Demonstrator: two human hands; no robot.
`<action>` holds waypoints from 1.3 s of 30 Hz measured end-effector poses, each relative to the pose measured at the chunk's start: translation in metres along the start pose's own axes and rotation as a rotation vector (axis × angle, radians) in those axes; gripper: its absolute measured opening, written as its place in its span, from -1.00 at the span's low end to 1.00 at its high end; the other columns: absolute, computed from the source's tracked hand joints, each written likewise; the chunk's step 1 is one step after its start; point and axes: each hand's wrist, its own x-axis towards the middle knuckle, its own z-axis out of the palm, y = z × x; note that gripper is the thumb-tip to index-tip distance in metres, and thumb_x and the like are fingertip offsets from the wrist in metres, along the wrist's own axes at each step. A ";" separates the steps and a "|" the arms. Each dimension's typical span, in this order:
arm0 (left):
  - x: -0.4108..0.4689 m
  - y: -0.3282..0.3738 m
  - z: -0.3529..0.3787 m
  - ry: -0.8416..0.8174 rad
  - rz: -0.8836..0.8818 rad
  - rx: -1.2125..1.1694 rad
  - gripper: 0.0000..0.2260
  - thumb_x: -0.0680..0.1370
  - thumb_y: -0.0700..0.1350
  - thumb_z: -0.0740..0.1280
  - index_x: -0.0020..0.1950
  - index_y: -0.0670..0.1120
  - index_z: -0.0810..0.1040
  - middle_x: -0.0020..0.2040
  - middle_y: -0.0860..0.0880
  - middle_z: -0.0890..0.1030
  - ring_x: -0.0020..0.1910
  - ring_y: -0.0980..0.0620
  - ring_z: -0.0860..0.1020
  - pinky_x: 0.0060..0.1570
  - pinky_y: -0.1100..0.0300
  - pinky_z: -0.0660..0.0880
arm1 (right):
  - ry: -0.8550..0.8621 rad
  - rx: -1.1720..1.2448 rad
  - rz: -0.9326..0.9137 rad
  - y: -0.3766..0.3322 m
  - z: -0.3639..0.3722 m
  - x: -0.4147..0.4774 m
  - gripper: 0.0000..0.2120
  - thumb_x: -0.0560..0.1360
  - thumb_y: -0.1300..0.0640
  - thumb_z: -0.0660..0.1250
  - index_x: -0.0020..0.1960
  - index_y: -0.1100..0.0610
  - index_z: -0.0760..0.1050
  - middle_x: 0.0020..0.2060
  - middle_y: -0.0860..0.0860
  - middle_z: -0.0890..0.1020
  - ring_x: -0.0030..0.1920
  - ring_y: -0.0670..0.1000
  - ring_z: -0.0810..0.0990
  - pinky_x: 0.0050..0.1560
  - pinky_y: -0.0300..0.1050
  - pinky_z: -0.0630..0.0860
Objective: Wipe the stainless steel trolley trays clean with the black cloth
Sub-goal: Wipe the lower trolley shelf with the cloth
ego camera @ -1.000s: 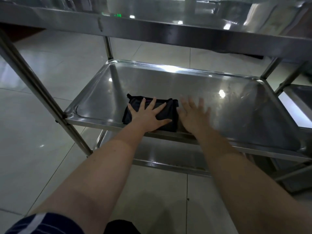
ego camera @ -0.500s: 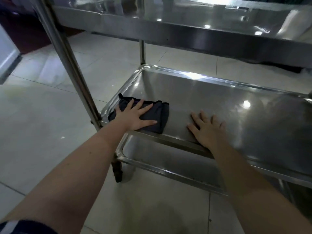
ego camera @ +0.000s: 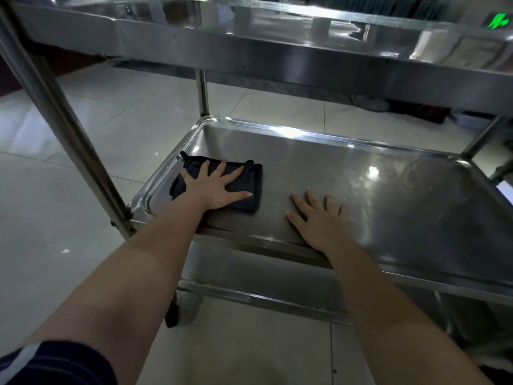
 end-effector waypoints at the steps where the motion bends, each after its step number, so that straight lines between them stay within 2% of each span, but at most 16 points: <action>1: -0.005 0.011 0.004 -0.007 0.024 -0.008 -0.06 0.07 0.72 -0.23 0.44 0.50 -0.22 0.60 0.16 -0.20 0.56 -0.15 -0.23 0.31 -0.52 -0.25 | -0.008 -0.006 -0.001 0.000 -0.001 -0.002 -0.43 0.55 -0.41 -0.20 0.52 -0.36 -0.18 0.59 -0.13 -0.12 0.56 0.23 -0.16 0.48 0.34 -0.22; 4: -0.021 0.055 0.020 -0.002 0.093 0.029 -0.12 0.16 0.70 -0.22 0.45 0.48 -0.23 0.60 0.13 -0.21 0.56 -0.19 -0.25 0.27 -0.54 -0.29 | -0.040 0.006 0.008 0.001 -0.006 -0.009 -0.43 0.58 -0.37 -0.14 0.55 -0.31 -0.15 0.59 -0.13 -0.11 0.57 0.21 -0.17 0.48 0.32 -0.23; 7: -0.031 0.077 0.028 0.016 0.094 0.043 -0.20 0.29 0.65 -0.16 0.49 0.43 -0.21 0.60 0.12 -0.20 0.55 -0.19 -0.26 0.25 -0.52 -0.33 | 0.027 0.308 0.081 0.006 -0.012 -0.018 -0.47 0.64 -0.13 0.07 0.57 -0.20 0.01 0.59 0.00 0.05 0.57 0.15 -0.10 0.52 0.20 -0.20; 9: -0.036 0.075 0.021 -0.008 0.110 -0.014 -0.25 0.37 0.60 -0.13 0.51 0.41 -0.15 0.60 0.12 -0.19 0.56 -0.16 -0.25 0.28 -0.49 -0.33 | 0.176 0.524 0.051 0.008 -0.016 -0.024 -0.50 0.62 0.08 0.19 0.53 -0.10 0.21 0.52 0.05 0.26 0.55 0.12 0.08 0.54 0.11 -0.08; 11: -0.043 0.067 0.011 0.023 0.153 -0.143 -0.38 0.50 0.48 -0.03 0.54 0.36 0.00 0.61 0.12 -0.11 0.58 -0.12 -0.18 0.36 -0.43 -0.29 | 0.298 0.617 -0.142 0.003 -0.022 -0.030 -0.61 0.55 0.14 0.35 0.36 -0.02 0.47 0.37 0.01 0.48 0.42 0.08 0.32 0.44 -0.11 0.11; 13: -0.053 0.057 0.003 0.138 0.214 -0.250 -0.51 0.60 0.27 0.13 0.53 0.23 0.23 0.60 0.05 0.09 0.58 -0.12 -0.04 0.47 -0.26 -0.19 | 0.264 0.452 -0.327 -0.005 -0.025 -0.031 -0.64 0.45 0.00 0.48 0.23 0.00 0.59 0.24 -0.02 0.57 0.29 0.05 0.42 0.25 -0.25 0.15; 14: -0.060 0.051 0.001 0.200 0.252 -0.296 -0.56 0.62 0.16 0.21 0.49 0.14 0.34 0.57 0.00 0.22 0.56 -0.12 0.06 0.51 -0.07 -0.15 | 0.229 0.335 -0.372 -0.010 -0.025 -0.031 -0.61 0.43 -0.08 0.49 0.22 0.00 0.61 0.23 -0.03 0.57 0.26 0.04 0.42 0.19 -0.26 0.14; 16: -0.074 0.041 -0.001 0.289 0.323 -0.353 -0.66 0.60 0.02 0.32 0.36 -0.02 0.53 0.41 -0.06 0.48 0.46 -0.09 0.33 0.37 0.29 0.06 | 0.247 0.173 -0.382 -0.019 -0.023 -0.028 -0.66 0.48 -0.10 0.42 0.20 0.00 0.62 0.22 -0.04 0.57 0.21 0.06 0.43 0.15 -0.21 0.17; 17: -0.081 0.037 -0.001 0.317 0.344 -0.358 -0.69 0.59 0.00 0.35 0.29 -0.07 0.58 0.31 -0.05 0.57 0.35 -0.06 0.45 0.28 0.33 0.19 | 0.281 0.153 -0.373 -0.023 -0.024 -0.026 -0.73 0.51 -0.06 0.39 0.16 0.02 0.62 0.18 -0.03 0.60 0.17 0.07 0.47 0.15 -0.18 0.22; 19: -0.092 0.033 -0.001 0.328 0.367 -0.326 -0.67 0.54 0.05 0.40 0.23 -0.10 0.62 0.18 -0.04 0.64 0.20 -0.03 0.55 0.19 0.23 0.38 | 0.310 0.243 -0.344 -0.032 -0.029 -0.023 -0.84 0.55 0.08 0.36 0.09 0.10 0.62 0.07 0.05 0.63 0.09 0.11 0.53 0.09 -0.10 0.36; 23: -0.100 0.032 -0.002 0.379 0.363 -0.177 -0.51 0.50 0.03 0.46 0.39 -0.06 0.50 0.24 -0.10 0.60 0.23 -0.13 0.51 0.20 0.06 0.41 | 0.306 0.535 -0.213 -0.037 -0.059 -0.020 -0.86 0.61 0.17 0.25 0.10 0.19 0.52 -0.02 0.15 0.60 -0.02 0.13 0.52 -0.08 -0.09 0.37; 28: -0.101 0.064 -0.028 0.583 0.442 -0.148 -0.78 0.58 -0.10 0.34 0.20 -0.09 0.60 0.01 -0.11 0.65 0.02 -0.18 0.58 0.09 -0.03 0.44 | 0.485 0.653 -0.197 0.001 -0.090 -0.039 -0.90 0.62 0.17 0.22 0.11 0.12 0.48 -0.05 0.06 0.55 -0.05 0.01 0.49 -0.08 -0.22 0.35; 30: -0.107 0.087 -0.031 0.672 0.504 -0.125 -0.80 0.59 -0.08 0.31 0.19 -0.06 0.59 0.00 -0.07 0.65 0.01 -0.14 0.58 0.13 -0.04 0.38 | 0.551 0.701 -0.185 0.026 -0.093 -0.060 -0.90 0.62 0.18 0.21 0.10 0.05 0.46 -0.05 0.00 0.54 -0.10 -0.09 0.47 -0.14 -0.45 0.31; 32: -0.115 0.114 -0.032 0.728 0.573 -0.094 -0.80 0.60 -0.07 0.30 0.19 -0.06 0.59 -0.01 -0.06 0.65 -0.02 -0.13 0.58 0.15 -0.04 0.33 | 0.627 0.730 -0.176 0.051 -0.095 -0.084 -0.86 0.61 0.22 0.21 0.13 0.06 0.48 -0.03 -0.04 0.54 -0.09 -0.15 0.47 -0.09 -0.56 0.29; 35: -0.130 0.157 -0.035 0.771 0.683 -0.039 -0.79 0.59 -0.05 0.31 0.18 -0.06 0.61 -0.07 -0.06 0.66 -0.09 -0.14 0.60 0.10 0.00 0.31 | 0.722 0.725 -0.218 0.088 -0.103 -0.125 -0.77 0.58 0.28 0.20 0.18 0.11 0.53 0.05 -0.06 0.57 0.09 -0.18 0.51 0.15 -0.43 0.34; 39: -0.153 0.196 -0.019 0.861 0.842 -0.050 -0.80 0.59 -0.02 0.30 0.06 -0.08 0.66 -0.17 -0.02 0.67 -0.23 -0.09 0.60 0.03 0.05 0.29 | 0.718 0.634 -0.213 0.136 -0.108 -0.188 -0.75 0.54 0.29 0.26 0.11 0.01 0.56 0.00 -0.31 0.55 0.08 -0.29 0.50 0.15 -0.40 0.36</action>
